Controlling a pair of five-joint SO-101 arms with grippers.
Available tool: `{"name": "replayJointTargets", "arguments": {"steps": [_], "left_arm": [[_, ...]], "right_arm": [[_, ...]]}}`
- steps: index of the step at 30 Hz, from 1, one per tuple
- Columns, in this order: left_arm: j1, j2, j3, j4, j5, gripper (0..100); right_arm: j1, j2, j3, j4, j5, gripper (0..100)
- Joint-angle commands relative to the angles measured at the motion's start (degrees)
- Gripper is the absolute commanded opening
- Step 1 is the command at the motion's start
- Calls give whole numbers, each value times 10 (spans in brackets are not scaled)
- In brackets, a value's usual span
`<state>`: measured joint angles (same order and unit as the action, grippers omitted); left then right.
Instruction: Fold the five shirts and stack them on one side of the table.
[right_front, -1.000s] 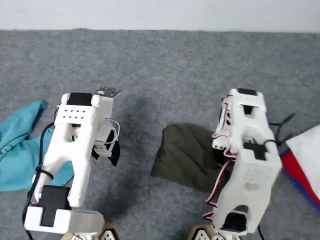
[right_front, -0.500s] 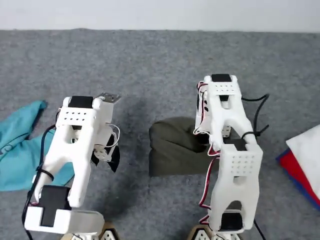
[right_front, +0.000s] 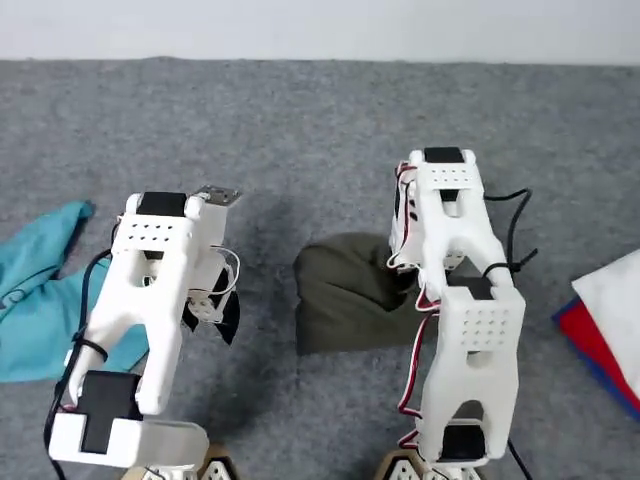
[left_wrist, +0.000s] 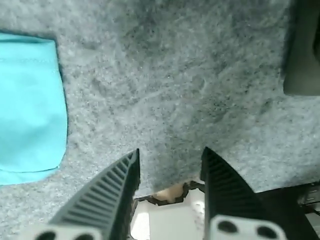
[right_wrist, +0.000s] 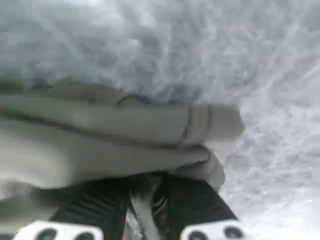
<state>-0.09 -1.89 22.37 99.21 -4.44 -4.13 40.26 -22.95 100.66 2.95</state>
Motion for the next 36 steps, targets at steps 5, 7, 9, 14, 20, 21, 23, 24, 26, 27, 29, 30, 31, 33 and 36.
{"name": "replayJointTargets", "arguments": {"steps": [5, 7, 9, 14, 20, 21, 23, 24, 26, 27, 29, 30, 31, 33, 36], "left_arm": [[1, -19, 0, 12, 5, 191], [1, -19, 0, 12, 5, 191], [1, -19, 0, 12, 5, 191], [0, -19, 0, 12, 6, 191], [0, -19, 0, 12, 6, 191], [0, -19, 0, 12, 6, 191], [0, -19, 0, 12, 6, 191], [0, -19, 0, 12, 6, 191], [0, -19, 0, 12, 6, 191], [0, -18, 0, 12, 6, 191], [0, -18, 0, 12, 6, 191], [0, -18, 0, 12, 6, 191], [0, -18, 0, 12, 6, 191], [0, -18, 0, 12, 5, 191], [1, -18, 0, 12, 5, 191]], "right_arm": [[0, -194, -10, 13, 92, 9], [5, -254, -10, 10, 93, 9], [19, -303, -10, 4, 93, 9], [78, -347, -4, -3, 90, 9], [87, -278, 87, -3, 92, 9], [87, -264, 97, -4, 92, 9], [84, -240, 107, -4, 89, 9], [83, -231, 107, -4, 87, 9], [82, -217, 106, -12, 87, 9], [82, -211, 106, -20, 87, 9], [86, -200, 107, -29, 87, 9], [85, -195, 108, -31, 86, 9], [83, -190, 108, -32, 83, 9], [83, -186, 105, -29, 67, 20], [82, -190, 105, -25, 60, 119]]}}
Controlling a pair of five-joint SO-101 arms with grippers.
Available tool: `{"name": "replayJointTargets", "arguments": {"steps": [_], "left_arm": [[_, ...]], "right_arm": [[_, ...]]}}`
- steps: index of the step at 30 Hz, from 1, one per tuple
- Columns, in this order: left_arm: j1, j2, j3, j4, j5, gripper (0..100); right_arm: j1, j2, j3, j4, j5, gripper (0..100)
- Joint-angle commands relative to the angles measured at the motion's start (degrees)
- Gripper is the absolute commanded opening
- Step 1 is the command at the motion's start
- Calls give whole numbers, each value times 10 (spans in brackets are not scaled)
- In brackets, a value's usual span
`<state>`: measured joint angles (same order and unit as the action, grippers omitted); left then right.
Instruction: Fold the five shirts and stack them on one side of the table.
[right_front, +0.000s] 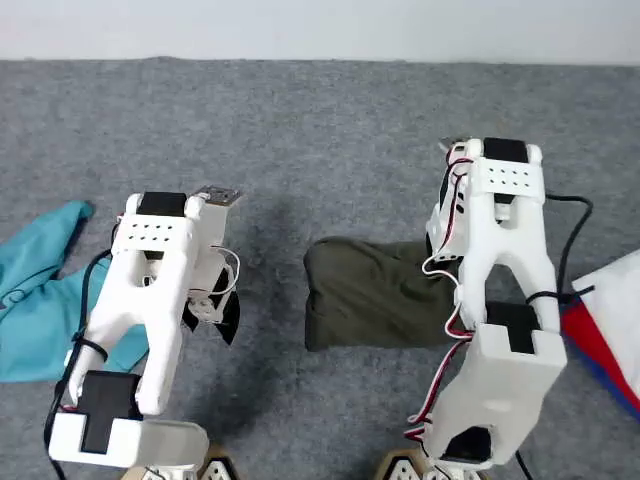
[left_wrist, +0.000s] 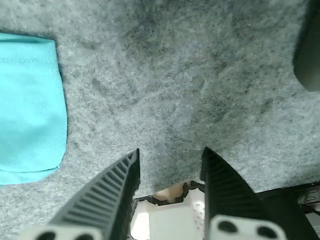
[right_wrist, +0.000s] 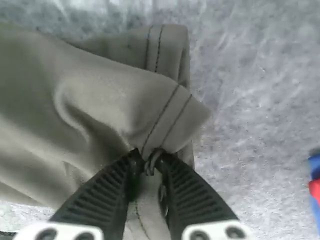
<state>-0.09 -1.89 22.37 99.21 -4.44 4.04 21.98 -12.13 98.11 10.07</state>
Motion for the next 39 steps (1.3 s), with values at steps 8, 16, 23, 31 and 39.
{"name": "replayJointTargets", "arguments": {"steps": [8, 16, 23, 31, 39], "left_arm": [[1, -18, 0, 12, 4, 191], [2, -18, 0, 12, 4, 191], [1, -19, 6, 13, 4, 191], [0, -24, 28, 12, 4, 191], [0, -23, 28, 12, 4, 191]], "right_arm": [[-15, -27, -2, 33, -12, 213], [-49, -23, 106, -53, -6, 214], [-72, -23, 194, -131, 25, 214], [-70, -23, 243, -215, 86, 212], [-66, -23, 257, -229, 110, 177]]}}
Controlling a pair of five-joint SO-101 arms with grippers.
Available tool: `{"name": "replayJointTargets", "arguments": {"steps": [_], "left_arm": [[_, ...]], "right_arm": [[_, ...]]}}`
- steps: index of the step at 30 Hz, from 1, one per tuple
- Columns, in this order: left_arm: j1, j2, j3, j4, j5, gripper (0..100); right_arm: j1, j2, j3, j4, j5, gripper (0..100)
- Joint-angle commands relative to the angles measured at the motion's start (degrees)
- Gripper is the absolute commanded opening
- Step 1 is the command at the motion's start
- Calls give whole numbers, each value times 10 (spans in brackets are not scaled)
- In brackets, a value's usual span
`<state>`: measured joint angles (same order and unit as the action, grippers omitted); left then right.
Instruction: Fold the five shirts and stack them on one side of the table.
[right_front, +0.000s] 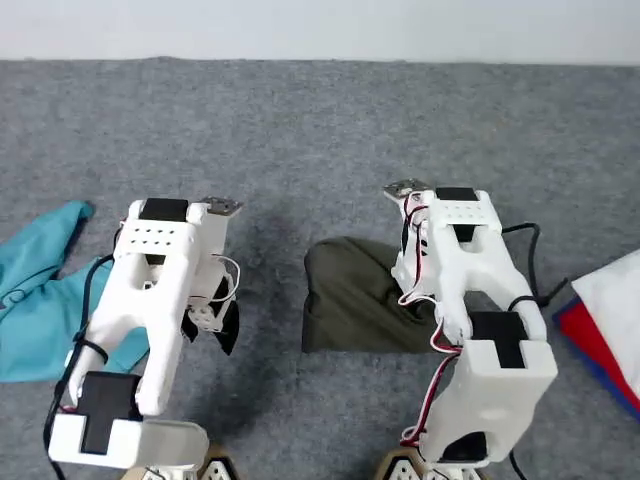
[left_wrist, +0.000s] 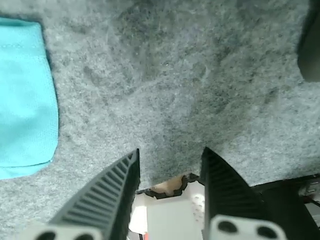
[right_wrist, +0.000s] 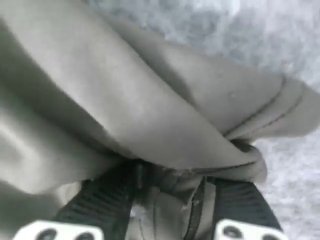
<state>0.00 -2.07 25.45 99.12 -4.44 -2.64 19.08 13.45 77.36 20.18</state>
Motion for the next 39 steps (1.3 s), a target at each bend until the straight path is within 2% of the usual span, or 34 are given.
{"name": "replayJointTargets", "arguments": {"steps": [1, 5, 12, 22, 25, 31, 35, 39], "left_arm": [[-1, -22, -3, 13, 4, 191], [-1, -22, -2, 14, 4, 191], [-2, -20, -2, 14, 5, 191], [-2, -18, -1, 14, 4, 191], [-15, -18, -1, 14, 4, 191], [-89, -17, 13, 12, -3, 191], [-127, -17, 42, 12, -50, 191], [-167, -17, 52, 4, -69, 191]], "right_arm": [[0, 6, 1, -22, 9, 142], [0, 6, -1, -28, 10, 2], [0, -3, -4, -16, 10, 9], [29, -144, -128, 113, 10, 9], [68, -210, -183, 137, 10, 9], [180, -293, -245, 131, 12, 9], [282, -315, -265, 94, 71, 9], [392, -315, -274, 22, 120, 9]]}}
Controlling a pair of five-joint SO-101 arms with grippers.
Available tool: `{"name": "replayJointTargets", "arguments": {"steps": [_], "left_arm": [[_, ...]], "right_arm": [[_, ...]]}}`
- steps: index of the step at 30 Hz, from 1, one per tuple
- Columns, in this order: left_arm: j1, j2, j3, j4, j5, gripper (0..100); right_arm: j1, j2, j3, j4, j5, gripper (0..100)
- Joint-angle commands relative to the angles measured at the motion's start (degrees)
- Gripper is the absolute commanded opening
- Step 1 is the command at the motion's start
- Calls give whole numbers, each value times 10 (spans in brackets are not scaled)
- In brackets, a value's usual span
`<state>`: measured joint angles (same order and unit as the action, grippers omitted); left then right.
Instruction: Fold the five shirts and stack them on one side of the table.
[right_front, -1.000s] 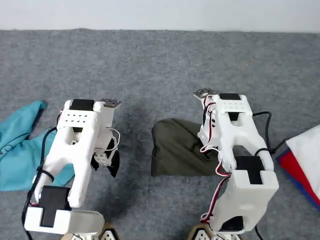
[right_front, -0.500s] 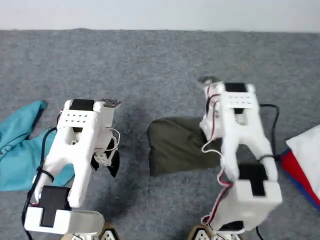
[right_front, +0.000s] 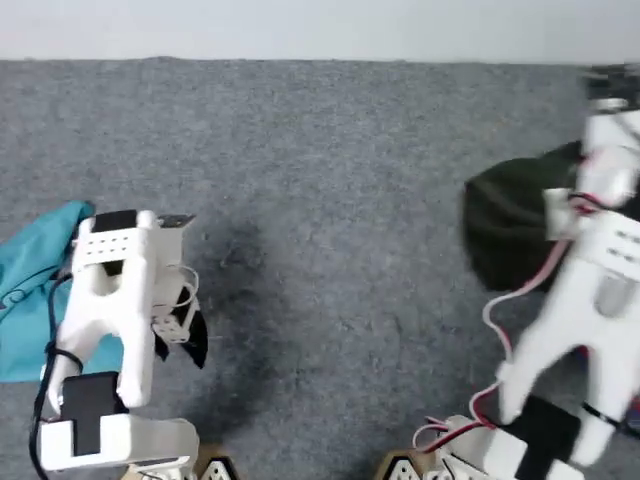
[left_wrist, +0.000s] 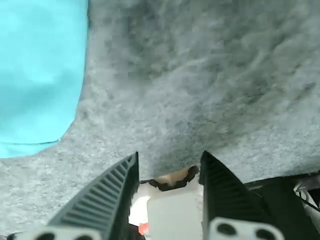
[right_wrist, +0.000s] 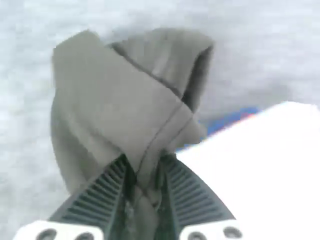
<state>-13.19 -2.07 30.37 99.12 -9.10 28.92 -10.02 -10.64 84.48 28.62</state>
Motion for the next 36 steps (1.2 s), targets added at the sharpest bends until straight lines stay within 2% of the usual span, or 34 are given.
{"name": "replayJointTargets", "arguments": {"steps": [1, 8, 15, 21, 23, 26, 28, 32, 36], "left_arm": [[-42, -17, 3, 4, -25, 191], [-47, -17, 4, 4, -29, 191], [-47, -17, 4, 4, -29, 191], [-47, -17, 4, 4, -29, 191], [-47, -17, 4, 4, -29, 191], [-47, -17, 4, 4, -29, 191], [-47, -17, 4, 4, -29, 191], [-47, -17, 4, 4, -29, 191], [-47, -17, 4, 4, -29, 191]], "right_arm": [[101, -22, -31, -65, 50, 9], [270, 48, -4, -183, 100, 9], [392, 145, -4, -193, 97, 10], [402, 220, -8, -207, 99, 28], [401, 230, -8, -210, 99, 94], [398, 233, -8, -211, 97, 242], [392, 233, -19, -209, 97, 296], [389, 230, -111, -182, 91, 307], [371, 214, -242, -139, 22, 307]]}}
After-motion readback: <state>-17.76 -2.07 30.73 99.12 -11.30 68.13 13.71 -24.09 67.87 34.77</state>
